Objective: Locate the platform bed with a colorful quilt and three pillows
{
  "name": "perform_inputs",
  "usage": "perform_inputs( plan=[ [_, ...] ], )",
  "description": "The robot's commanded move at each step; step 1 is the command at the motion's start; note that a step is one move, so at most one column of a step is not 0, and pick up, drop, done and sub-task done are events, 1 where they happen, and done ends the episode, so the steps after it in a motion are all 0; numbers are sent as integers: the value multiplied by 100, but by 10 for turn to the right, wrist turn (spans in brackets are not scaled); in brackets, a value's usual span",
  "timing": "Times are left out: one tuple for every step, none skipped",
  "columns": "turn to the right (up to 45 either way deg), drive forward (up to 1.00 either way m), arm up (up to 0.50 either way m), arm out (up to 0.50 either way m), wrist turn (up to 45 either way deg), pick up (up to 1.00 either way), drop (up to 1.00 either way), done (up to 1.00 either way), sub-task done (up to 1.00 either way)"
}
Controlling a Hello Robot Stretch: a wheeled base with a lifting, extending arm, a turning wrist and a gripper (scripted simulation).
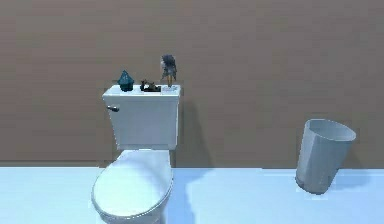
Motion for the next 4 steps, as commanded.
perform_inputs(
  plan=[
    [-450,0,0,0,0,0,0,0,0],
    [-180,0,0,0,0,0,0,0,0],
    [0,80,0,0,0,0,0,0,0],
    [-60,0,0,0,0,0,0,0,0]
  ],
)
